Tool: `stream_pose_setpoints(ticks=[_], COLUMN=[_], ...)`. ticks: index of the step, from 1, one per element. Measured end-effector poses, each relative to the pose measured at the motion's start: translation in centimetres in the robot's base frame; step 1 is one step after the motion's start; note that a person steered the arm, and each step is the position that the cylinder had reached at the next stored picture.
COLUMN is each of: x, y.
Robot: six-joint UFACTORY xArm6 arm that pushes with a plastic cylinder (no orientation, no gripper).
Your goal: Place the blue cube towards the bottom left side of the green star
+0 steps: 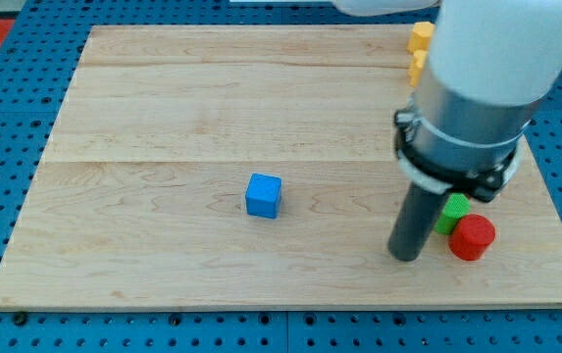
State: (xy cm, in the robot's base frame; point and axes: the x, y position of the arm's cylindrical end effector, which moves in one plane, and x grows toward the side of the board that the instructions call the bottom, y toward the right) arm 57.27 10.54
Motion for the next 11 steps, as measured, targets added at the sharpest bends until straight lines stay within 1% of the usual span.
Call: stream_pose_setpoints(ticks=[1,2,3,4,5,6,7,8,10,11], x=[2.0,-1.4,-5.9,-9.8,-11.6,-12.2,-10.9,-10.8,-16.1,-17.0], y=[-9.1,-16.8,-15.6,-11.1,-6.8,-2.5,-2.4,0.6,3.6,3.1])
